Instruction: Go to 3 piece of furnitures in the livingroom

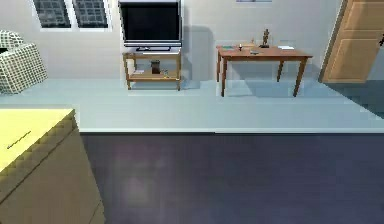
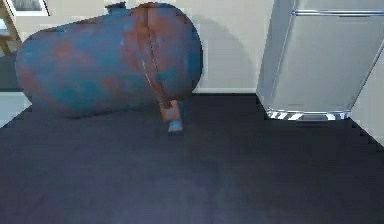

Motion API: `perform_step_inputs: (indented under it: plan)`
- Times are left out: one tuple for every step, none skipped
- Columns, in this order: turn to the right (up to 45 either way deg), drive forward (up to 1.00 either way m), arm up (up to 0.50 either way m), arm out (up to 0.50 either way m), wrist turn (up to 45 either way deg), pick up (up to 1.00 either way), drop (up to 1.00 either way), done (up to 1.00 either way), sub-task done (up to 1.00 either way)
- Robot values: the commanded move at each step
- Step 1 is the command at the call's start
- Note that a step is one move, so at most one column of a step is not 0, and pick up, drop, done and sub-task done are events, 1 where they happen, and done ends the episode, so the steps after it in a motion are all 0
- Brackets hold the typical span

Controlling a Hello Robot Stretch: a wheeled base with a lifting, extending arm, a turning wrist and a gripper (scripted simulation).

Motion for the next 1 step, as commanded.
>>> perform_step_inputs:
  plan:
    - [0.0, 1.00, 0.00, 0.00, 0.0, 0.00, 0.00, 0.00, 0.00]
